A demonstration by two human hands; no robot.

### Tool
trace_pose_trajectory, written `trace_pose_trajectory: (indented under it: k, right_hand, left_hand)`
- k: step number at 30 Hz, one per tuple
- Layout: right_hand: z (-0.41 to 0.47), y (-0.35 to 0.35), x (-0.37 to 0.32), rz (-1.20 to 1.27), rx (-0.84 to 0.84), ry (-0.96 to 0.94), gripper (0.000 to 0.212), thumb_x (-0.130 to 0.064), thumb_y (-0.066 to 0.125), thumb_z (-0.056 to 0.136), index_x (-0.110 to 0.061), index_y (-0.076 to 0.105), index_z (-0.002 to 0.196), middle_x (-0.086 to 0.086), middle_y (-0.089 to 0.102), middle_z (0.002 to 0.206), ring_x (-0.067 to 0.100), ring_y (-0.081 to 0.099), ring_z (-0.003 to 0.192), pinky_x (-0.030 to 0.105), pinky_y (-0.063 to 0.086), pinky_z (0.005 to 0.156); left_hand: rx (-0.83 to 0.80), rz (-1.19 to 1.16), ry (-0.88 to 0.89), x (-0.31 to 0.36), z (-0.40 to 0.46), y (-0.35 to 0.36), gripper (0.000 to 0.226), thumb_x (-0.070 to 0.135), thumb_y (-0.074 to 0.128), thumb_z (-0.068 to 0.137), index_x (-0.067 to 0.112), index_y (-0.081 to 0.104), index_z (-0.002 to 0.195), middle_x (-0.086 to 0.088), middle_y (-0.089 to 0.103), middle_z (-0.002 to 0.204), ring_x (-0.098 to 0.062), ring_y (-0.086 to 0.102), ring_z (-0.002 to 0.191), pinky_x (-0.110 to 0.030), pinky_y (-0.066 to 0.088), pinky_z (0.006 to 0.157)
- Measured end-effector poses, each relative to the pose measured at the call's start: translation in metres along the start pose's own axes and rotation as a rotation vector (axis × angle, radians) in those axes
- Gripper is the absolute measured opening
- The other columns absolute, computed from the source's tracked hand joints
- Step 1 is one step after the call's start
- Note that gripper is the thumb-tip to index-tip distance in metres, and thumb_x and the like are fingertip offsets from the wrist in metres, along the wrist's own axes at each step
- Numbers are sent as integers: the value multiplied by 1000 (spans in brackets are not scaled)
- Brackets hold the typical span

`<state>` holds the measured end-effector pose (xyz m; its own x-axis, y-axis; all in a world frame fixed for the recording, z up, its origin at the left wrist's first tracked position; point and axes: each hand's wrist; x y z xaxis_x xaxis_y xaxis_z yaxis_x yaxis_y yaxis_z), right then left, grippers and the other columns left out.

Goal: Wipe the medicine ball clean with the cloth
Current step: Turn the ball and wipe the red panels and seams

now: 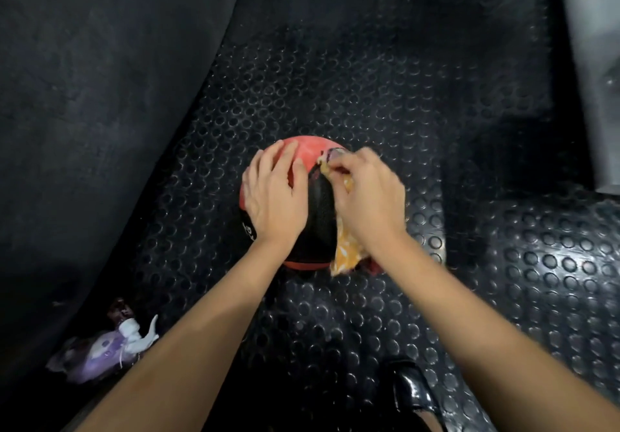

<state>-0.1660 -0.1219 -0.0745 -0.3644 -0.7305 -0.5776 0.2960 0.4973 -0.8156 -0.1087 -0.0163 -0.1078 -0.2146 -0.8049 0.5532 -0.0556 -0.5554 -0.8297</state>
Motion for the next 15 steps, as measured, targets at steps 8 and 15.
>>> trace_pose_trajectory:
  k: [8,15]
  right_hand:
    - [32,-9,-1,-129,-73,37,21,-33,55,93,-28,68,109,-2,60,109,22,60,98,32,44,77]
    - [7,-12,-20,-98,-137,-34,20,-37,53,93,-33,69,105,-4,64,109,22,61,98,30,44,76]
  left_hand:
    - [41,8,77,-4,-11,0,54,42,24,93,23,55,133,5,49,141,-23,35,135,-41,25,112]
    - [37,-29,64,-12,-8,-3,56,43,23,92,23,54,134,5,48,141,-21,35,135,-39,27,112]
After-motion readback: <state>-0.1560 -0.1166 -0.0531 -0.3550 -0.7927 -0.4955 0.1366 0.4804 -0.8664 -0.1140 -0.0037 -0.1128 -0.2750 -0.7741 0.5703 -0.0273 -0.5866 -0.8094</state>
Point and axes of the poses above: each hand's wrist, its own z-axis towards the middle knuckle, its own y-axis out of the palm, x = y × z
